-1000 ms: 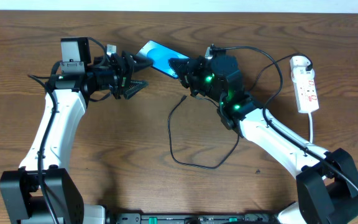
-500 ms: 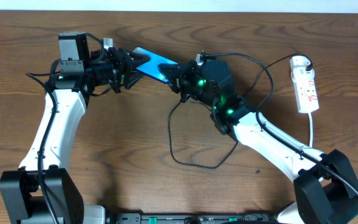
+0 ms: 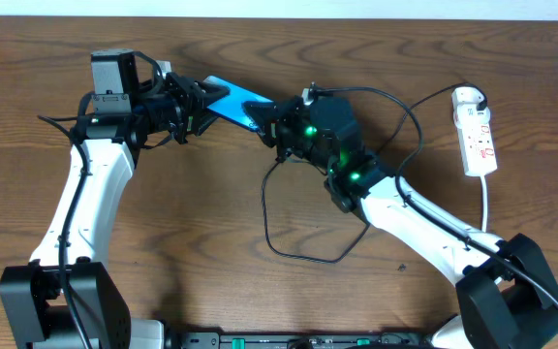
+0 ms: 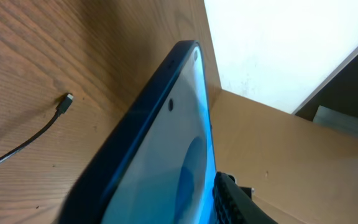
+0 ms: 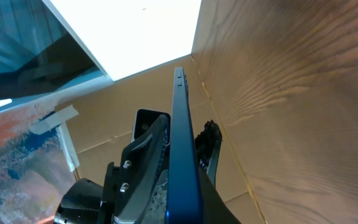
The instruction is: Plug charger to phone and switch on socket
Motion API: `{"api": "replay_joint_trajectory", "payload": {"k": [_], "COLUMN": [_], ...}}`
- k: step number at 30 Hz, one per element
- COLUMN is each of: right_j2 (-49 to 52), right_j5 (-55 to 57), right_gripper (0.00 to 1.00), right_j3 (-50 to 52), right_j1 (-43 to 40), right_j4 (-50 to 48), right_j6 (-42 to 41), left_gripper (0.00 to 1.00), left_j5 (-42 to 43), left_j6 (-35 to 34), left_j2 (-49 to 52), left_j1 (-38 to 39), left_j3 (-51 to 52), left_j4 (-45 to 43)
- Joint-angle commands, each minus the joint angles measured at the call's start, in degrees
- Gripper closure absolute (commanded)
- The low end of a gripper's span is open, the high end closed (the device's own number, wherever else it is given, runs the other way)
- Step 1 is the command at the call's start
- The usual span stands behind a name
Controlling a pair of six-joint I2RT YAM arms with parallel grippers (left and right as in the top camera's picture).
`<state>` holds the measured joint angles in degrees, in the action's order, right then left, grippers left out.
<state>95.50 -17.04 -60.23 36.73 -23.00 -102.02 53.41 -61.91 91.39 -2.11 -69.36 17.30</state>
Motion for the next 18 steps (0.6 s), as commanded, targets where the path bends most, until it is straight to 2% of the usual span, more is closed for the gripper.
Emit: {"api": "replay_joint_trajectory", "payload": {"k": [1,6,9,15,18], "right_j2": [-2.2,-2.2,-2.2,-2.2,-2.2], "right_j5": [1.3,1.5,1.5,1.5,1.5], "right_gripper": [0.99,0.99,0.99,0.98,0.90], "right_j3": [-0.5,-0.5,-0.5,-0.5,-0.5], "right_j1": [1.1,1.8,2.2,2.7,3.0], "right_j4": [-0.8,-0.8,-0.8,-0.8,-0.8], "right_j6": [-1.7,-2.1,-2.8,-2.8,-2.7], "left_gripper": [0.67,0.77,0.92,0.92,0.93], "left_j5": [-0.9,-0.8,-1.5,-3.2,-3.8], "left_j6": [-1.2,-2.0,-3.4,-8.0,-8.4], "left_j2": [-1.0,-1.0,-1.0,-1.0,-1.0], "left_j1": [-0.1,-0.1,-0.1,-0.1,-0.1], "left_j3": [-1.5,-1.5,-1.5,-1.5,-1.5], "left_j4": [-0.8,-2.0,-2.0,-2.4,-3.3]}}
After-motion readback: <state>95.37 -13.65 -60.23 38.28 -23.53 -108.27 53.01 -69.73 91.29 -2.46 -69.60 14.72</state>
